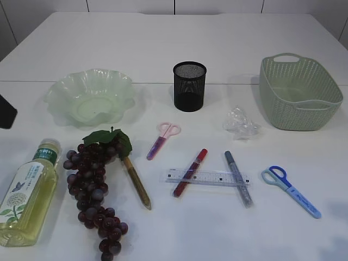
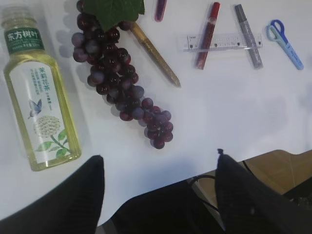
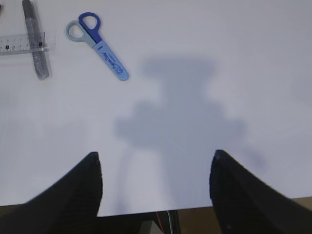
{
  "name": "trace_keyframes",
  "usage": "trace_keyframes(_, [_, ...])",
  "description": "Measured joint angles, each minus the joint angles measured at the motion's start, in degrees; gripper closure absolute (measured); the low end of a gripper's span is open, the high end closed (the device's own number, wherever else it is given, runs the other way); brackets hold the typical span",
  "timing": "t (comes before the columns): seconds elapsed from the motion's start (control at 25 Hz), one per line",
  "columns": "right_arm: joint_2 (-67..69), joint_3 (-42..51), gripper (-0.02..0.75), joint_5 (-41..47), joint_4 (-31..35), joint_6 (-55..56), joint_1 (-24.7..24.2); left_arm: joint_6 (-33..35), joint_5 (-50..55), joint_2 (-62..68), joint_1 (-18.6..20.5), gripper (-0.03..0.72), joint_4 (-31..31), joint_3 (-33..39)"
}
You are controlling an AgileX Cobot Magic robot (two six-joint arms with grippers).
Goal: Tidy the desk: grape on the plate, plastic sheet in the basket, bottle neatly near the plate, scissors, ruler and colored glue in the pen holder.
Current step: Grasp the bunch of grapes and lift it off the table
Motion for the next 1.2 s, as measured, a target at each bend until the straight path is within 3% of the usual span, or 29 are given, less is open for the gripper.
trace_keyframes(0.44, [11.9, -8.66, 0.199, 5.12, 0.04, 1.16, 0.0, -3.29, -1.54, 11.48, -5.8, 0.146, 0.24, -2.87])
trace_keyframes(0.76, [17.46, -10.24, 0.199, 5.12, 1.74, 1.38, 0.0, -5.29, -1.88, 17.26, -6.03, 0.139, 0.24, -7.93])
trace_keyframes(1.2, [17.77, -10.33, 0.199, 5.12, 1.98, 1.38, 0.0, -6.6, -3.6, 26.77, -6.03, 0.12, 2.07, -8.03])
